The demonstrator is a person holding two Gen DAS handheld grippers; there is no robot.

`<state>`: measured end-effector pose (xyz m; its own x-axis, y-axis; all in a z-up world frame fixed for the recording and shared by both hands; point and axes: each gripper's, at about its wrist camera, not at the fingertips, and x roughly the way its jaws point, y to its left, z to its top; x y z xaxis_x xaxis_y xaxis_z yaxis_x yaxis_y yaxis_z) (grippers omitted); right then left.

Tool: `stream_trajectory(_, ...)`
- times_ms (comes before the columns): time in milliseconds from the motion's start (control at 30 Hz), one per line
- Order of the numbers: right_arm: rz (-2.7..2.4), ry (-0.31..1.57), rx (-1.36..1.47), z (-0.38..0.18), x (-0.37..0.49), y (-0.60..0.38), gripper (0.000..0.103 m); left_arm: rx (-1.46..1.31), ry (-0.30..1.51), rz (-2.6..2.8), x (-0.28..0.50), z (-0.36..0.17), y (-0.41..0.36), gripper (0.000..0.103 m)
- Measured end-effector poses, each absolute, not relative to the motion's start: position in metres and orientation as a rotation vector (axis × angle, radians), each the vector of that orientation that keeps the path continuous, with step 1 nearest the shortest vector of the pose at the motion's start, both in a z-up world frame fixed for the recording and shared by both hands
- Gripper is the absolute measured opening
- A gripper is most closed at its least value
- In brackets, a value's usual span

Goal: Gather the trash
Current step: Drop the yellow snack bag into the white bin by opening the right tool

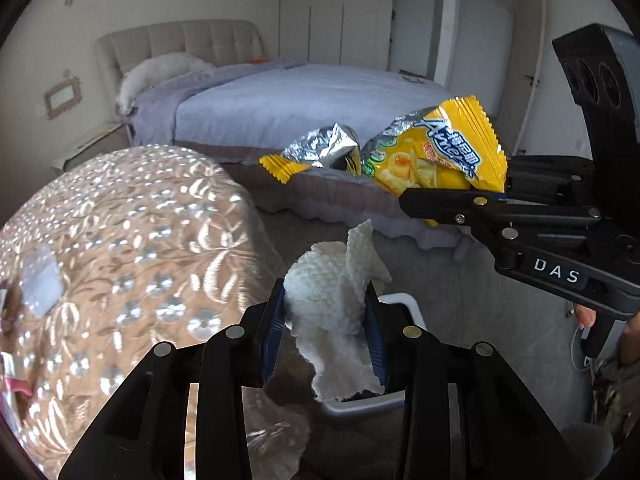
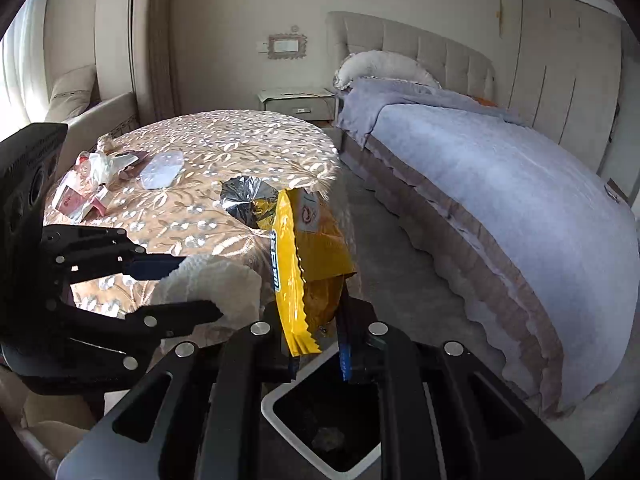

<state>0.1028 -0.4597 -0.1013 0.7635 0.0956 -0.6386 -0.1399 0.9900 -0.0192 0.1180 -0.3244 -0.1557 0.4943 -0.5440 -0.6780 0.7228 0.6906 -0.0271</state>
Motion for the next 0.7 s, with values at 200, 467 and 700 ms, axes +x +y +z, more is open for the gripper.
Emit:
stream_trajectory(200, 0.104, 0.751, -0.019, -0.135, 0.105, -0.488, 0.016, 0.354, 0.792, -0.858, 0.117, -0.199, -0.377, 0.036)
stream_trajectory(467, 0.102, 0.859, 0.068, -0.186, 0.116, -0.519, 0.016, 0.415, 0.909, -0.930, 0.122, -0.257, -0.422, 0.036)
stream_trajectory(700, 0.117, 0.930, 0.115, -0.221, 0.132, -0.533, 0.016, 0.418, 0.971, -0.926, 0.140, -0.282, -0.433, 0.036)
